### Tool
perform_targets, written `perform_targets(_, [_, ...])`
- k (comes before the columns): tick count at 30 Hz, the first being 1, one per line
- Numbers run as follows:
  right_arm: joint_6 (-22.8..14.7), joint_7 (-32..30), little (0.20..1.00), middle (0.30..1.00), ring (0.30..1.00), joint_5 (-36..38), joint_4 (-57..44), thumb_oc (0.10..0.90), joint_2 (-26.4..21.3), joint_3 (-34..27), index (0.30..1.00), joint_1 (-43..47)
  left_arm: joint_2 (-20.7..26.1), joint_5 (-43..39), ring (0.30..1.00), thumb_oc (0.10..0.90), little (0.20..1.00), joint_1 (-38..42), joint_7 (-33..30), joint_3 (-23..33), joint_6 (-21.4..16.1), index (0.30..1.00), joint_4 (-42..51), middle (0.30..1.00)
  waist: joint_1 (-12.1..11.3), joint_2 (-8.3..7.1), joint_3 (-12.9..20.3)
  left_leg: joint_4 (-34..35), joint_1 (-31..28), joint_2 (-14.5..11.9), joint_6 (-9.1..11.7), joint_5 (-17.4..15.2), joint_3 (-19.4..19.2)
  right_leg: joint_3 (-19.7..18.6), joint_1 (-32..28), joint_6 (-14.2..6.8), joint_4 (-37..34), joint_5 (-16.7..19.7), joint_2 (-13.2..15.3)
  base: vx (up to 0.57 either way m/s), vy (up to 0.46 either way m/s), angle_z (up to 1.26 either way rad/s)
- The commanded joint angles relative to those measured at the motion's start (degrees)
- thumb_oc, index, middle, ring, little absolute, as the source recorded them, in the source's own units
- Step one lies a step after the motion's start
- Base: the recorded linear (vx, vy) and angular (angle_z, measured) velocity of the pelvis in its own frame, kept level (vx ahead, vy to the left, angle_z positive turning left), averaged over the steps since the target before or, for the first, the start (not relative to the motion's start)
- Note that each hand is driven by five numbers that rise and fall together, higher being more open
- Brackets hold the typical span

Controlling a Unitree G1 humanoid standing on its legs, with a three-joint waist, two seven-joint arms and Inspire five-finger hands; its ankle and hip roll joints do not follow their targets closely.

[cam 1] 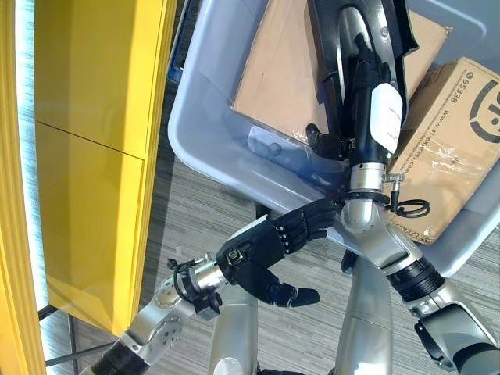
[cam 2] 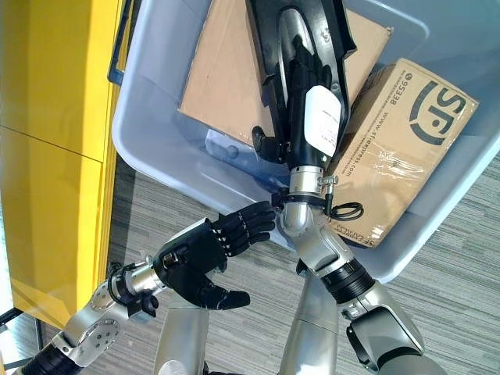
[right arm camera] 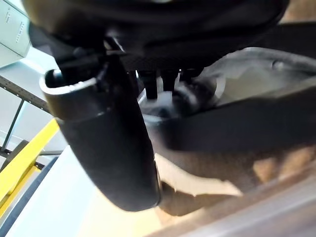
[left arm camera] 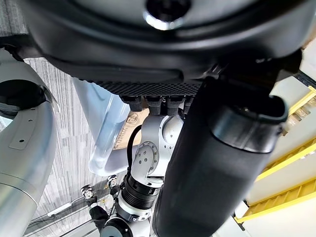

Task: Move parts from the plastic box to the shelf.

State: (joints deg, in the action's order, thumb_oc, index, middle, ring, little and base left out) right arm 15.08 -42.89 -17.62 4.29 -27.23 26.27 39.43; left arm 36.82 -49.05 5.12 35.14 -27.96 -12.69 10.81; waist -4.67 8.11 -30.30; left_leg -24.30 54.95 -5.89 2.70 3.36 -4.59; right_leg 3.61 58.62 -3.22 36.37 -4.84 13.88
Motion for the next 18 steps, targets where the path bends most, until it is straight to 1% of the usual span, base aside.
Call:
perform_targets(1, [4.4,-3.8,0.300,0.300,0.300,2.3,6.9,0.400,-5.3,-4.8,0.300,2.3,-3.3,0.2,1.000,0.900,1.000,-2.3,1.9,-2.2,-3.9,1.000,6.1,1.000,0.4,4.36,0.5,2.1,-0.8,1.0,-1.4,-3.3,-1.8,0.8,-3.4,1.9,1.1,-5.4,-3.9,0.00,0.000,0.00])
perform_targets(4, [3.8,-4.1,0.300,0.300,0.300,2.8,9.2,0.400,-5.7,-5.5,0.300,3.1,-3.3,0.1,1.000,0.900,1.000,-2.2,2.0,-2.5,-4.3,1.000,5.7,1.000,0.3,4.42,0.5,2.2,-1.0,1.0,-1.4,-3.3,-1.8,1.0,-3.6,1.8,1.0,-5.4,-3.8,0.00,0.000,0.00])
perform_targets(6, [4.0,-3.4,0.300,0.300,0.300,2.2,10.0,0.400,-6.3,-6.5,0.300,3.8,-3.3,0.2,1.000,0.900,1.000,-2.3,2.2,-2.7,-4.4,1.000,5.8,1.000,0.2,4.51,0.5,1.9,-0.9,0.9,-1.4,-3.4,-1.9,1.2,-3.6,2.0,1.9,-5.8,-3.7,0.00,0.000,0.00])
perform_targets(10, [5.1,-3.0,0.300,0.300,0.300,2.5,9.7,0.400,-7.0,-7.2,0.300,3.6,-2.9,0.1,1.000,0.900,1.000,-2.7,2.2,-2.6,-4.1,1.000,6.3,1.000,0.2,4.29,0.5,1.4,-0.9,1.0,-1.4,-3.7,-1.7,1.3,-3.7,2.0,2.6,-6.3,-3.8,0.00,0.000,0.00])
perform_targets(15, [4.6,-1.9,0.300,0.300,0.300,5.0,9.7,0.400,-7.6,-8.2,0.300,2.9,-2.7,0.3,1.000,0.900,1.000,-3.1,2.4,-2.5,-4.2,1.000,6.8,1.000,0.4,4.02,0.5,1.2,-0.8,0.9,-1.4,-3.8,-1.7,1.3,-3.7,2.1,2.8,-6.4,-3.9,0.00,0.000,0.00])
perform_targets(18, [4.5,-1.3,0.300,0.300,0.300,3.7,9.2,0.400,-7.6,-8.8,0.300,1.2,-2.8,0.7,1.000,0.900,1.000,-3.7,1.6,-2.5,-4.5,1.000,7.4,1.000,0.8,4.06,0.5,0.9,-0.7,0.8,-1.4,-3.9,-1.9,1.1,-3.4,2.3,3.3,-6.7,-4.1,0.00,0.000,0.00])
